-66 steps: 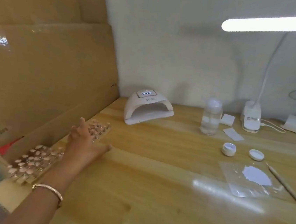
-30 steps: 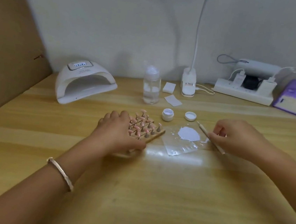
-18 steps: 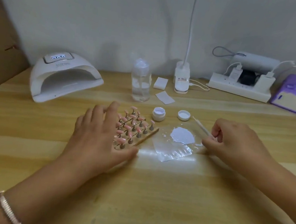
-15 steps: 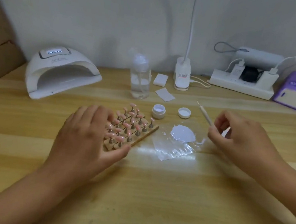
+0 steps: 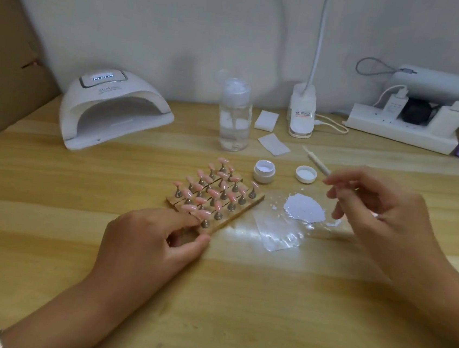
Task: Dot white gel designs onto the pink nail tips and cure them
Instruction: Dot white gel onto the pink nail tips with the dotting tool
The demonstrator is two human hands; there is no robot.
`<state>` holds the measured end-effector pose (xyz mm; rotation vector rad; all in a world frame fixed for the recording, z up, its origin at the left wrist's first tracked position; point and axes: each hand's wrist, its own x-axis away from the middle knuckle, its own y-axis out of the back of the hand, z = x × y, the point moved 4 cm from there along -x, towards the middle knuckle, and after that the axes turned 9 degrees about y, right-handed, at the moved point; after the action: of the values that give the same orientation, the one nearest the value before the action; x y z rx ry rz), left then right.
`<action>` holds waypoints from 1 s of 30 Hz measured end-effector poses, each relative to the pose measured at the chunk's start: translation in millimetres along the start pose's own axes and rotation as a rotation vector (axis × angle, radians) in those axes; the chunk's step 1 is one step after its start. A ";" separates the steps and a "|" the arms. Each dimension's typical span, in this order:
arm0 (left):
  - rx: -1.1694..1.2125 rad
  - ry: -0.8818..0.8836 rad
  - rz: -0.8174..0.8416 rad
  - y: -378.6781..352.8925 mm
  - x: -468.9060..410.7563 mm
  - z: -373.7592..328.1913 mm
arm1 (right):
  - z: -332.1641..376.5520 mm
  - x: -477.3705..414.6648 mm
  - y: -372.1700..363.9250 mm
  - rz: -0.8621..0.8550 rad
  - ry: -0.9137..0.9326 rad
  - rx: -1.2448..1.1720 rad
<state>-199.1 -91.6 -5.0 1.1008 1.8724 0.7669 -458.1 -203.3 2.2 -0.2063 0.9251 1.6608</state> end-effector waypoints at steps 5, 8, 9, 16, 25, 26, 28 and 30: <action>0.080 0.046 0.043 -2.7 -0.1 0.2 | -3.2 9.8 -6.0 0.139 -0.006 -0.060; 0.097 0.108 0.052 -3.0 1.0 1.1 | 0.1 14.0 -10.4 0.180 0.078 0.042; 0.097 0.125 0.054 -3.4 1.3 0.6 | 1.6 15.3 -10.7 0.166 0.109 0.069; 0.034 0.161 0.054 -1.4 3.0 -7.1 | 1.9 17.9 1.4 -0.138 0.172 0.139; 0.024 0.249 0.215 20.0 28.5 6.3 | 0.4 18.8 5.6 -0.189 0.121 0.082; 0.053 0.223 0.222 23.4 31.8 4.6 | 0.2 18.6 4.8 -0.185 0.119 0.076; 0.118 0.181 0.227 28.3 35.9 -1.2 | -0.5 18.0 3.7 -0.177 0.124 0.072; 0.177 0.137 0.251 27.8 36.7 -10.1 | -1.4 16.8 3.3 -0.171 0.123 0.061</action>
<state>-207.3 -47.6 9.8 1.4472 1.9686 0.8475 -466.8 -191.7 -7.0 -0.3393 1.0202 1.4733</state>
